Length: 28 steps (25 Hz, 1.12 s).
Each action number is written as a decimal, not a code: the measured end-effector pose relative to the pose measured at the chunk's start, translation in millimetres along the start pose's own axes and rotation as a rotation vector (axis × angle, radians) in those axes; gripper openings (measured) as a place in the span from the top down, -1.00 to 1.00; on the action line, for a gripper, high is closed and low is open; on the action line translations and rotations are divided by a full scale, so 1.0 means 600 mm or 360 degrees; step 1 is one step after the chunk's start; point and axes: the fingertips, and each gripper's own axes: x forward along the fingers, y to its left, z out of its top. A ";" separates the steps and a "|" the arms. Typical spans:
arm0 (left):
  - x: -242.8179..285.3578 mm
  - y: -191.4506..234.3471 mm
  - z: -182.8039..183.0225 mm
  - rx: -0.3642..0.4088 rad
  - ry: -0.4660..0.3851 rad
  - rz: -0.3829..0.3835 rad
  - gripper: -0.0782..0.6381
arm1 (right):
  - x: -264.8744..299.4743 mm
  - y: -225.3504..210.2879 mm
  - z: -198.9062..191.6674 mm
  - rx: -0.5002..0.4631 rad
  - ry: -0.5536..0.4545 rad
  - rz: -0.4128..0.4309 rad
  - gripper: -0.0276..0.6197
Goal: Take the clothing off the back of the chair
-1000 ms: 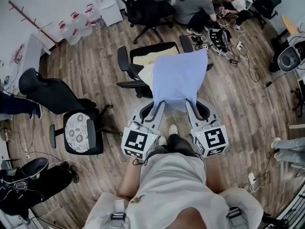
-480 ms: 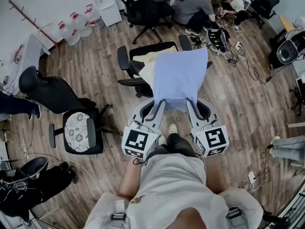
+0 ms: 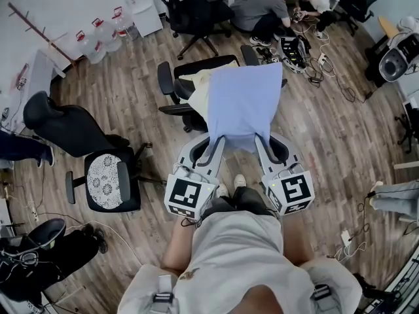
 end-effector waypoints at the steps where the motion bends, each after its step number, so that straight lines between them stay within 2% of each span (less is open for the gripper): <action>1: 0.000 -0.003 0.001 -0.0001 -0.0002 -0.0003 0.62 | -0.003 -0.001 0.000 -0.0002 0.0001 -0.0001 0.75; 8: -0.010 -0.013 0.001 -0.0002 -0.0006 0.0003 0.62 | -0.016 0.002 0.006 -0.0006 -0.0015 0.0016 0.75; 28: -0.027 -0.078 0.021 -0.0002 -0.0053 0.0182 0.62 | -0.070 -0.014 0.019 -0.0037 -0.0102 0.0194 0.75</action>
